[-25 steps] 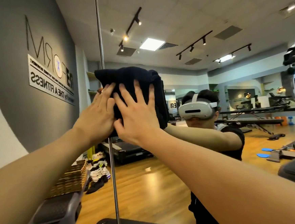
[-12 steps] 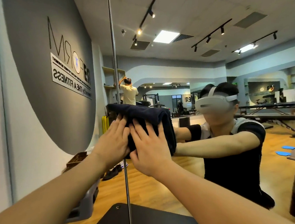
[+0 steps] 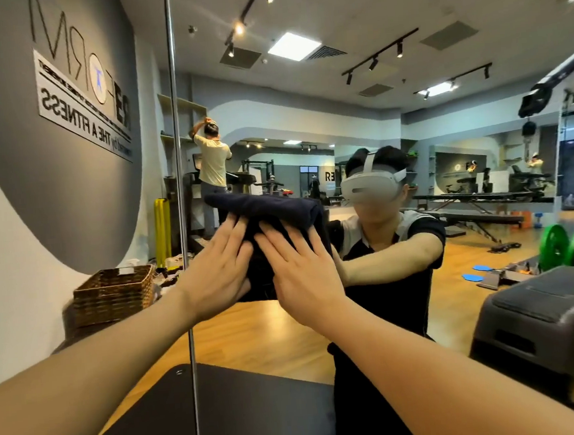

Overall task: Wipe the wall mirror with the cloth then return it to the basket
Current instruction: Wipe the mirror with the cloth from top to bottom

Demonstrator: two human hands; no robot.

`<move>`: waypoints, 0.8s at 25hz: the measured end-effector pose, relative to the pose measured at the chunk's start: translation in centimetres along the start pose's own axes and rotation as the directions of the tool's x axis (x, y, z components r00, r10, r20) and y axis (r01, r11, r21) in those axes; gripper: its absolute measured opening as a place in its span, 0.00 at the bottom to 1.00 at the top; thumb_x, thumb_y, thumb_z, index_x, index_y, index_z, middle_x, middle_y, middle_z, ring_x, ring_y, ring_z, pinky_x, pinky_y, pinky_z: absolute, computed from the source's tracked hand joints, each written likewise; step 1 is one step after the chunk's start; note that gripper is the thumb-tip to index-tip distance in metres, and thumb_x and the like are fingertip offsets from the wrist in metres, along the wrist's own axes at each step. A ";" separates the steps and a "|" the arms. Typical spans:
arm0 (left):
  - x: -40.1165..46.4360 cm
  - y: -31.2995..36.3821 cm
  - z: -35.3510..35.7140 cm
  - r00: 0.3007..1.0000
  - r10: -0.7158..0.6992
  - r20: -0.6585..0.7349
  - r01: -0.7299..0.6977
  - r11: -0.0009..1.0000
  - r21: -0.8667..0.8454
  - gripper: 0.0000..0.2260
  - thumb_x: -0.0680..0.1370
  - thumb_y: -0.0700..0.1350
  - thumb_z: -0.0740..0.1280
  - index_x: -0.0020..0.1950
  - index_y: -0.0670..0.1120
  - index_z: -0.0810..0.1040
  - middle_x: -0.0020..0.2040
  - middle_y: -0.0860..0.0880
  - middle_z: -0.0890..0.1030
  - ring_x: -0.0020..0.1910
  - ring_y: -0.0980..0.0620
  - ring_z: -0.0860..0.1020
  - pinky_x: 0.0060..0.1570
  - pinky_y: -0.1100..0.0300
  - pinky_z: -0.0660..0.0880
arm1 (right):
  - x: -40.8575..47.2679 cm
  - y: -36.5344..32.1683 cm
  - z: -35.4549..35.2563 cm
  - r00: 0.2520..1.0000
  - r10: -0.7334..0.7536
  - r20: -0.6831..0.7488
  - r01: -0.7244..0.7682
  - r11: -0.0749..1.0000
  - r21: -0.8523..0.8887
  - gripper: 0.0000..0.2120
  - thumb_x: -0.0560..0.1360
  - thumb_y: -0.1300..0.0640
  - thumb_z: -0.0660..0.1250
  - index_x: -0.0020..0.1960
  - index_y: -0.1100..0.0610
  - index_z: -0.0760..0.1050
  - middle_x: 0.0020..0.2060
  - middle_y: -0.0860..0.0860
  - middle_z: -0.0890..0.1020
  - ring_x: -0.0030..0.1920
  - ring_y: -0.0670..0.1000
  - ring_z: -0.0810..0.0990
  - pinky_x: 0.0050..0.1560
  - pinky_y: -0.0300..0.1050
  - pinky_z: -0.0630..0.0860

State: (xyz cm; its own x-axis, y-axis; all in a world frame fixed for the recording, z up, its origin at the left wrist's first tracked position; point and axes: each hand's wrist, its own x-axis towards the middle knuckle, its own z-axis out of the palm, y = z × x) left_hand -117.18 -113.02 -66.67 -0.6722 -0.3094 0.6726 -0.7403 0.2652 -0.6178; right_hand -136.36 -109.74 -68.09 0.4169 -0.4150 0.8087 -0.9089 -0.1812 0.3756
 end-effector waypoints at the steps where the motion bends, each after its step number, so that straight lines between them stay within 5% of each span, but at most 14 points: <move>1: 0.8 1.5 -0.2 1.000 -0.002 -0.006 0.001 0.999 -0.037 0.28 0.77 0.52 0.57 0.67 0.31 0.72 0.74 0.26 0.62 0.77 0.28 0.56 0.77 0.36 0.56 | -1.3 1.3 -0.4 1.000 0.001 -0.005 -0.001 1.000 -0.025 0.30 0.77 0.52 0.54 0.78 0.55 0.66 0.79 0.52 0.66 0.78 0.59 0.60 0.79 0.61 0.50; 7: 8.9 8.8 -2.6 0.992 0.014 -0.124 -0.046 0.964 -0.262 0.33 0.76 0.55 0.60 0.72 0.32 0.65 0.78 0.28 0.56 0.79 0.28 0.49 0.76 0.35 0.55 | -5.8 10.9 -5.0 0.997 0.023 -0.079 -0.031 0.993 -0.112 0.32 0.72 0.55 0.60 0.77 0.56 0.68 0.78 0.52 0.67 0.79 0.59 0.62 0.79 0.60 0.55; 11: 16.3 6.4 -5.8 0.969 0.022 -0.245 -0.080 0.970 -0.229 0.36 0.77 0.55 0.58 0.77 0.33 0.58 0.79 0.31 0.55 0.79 0.30 0.50 0.77 0.37 0.55 | -1.3 15.0 -8.3 0.977 0.149 -0.151 -0.168 0.979 -0.117 0.35 0.72 0.58 0.60 0.79 0.57 0.63 0.79 0.53 0.65 0.80 0.58 0.57 0.80 0.61 0.51; 20: 12.4 -4.8 -3.4 0.934 -0.204 -0.293 0.093 0.931 -0.352 0.32 0.74 0.43 0.65 0.77 0.36 0.62 0.81 0.36 0.57 0.81 0.38 0.53 0.78 0.46 0.54 | 9.8 7.4 -6.3 0.987 0.092 -0.132 -0.096 0.995 -0.024 0.34 0.75 0.53 0.63 0.80 0.52 0.63 0.80 0.49 0.63 0.82 0.57 0.53 0.80 0.60 0.43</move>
State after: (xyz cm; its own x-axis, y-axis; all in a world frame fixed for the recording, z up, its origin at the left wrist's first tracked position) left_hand -122.03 -114.99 -53.99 -0.4808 -0.0754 0.8736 -0.7561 0.5401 -0.3695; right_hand -138.96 -109.56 -54.57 0.3288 -0.3085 0.8926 -0.9443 -0.1193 0.3066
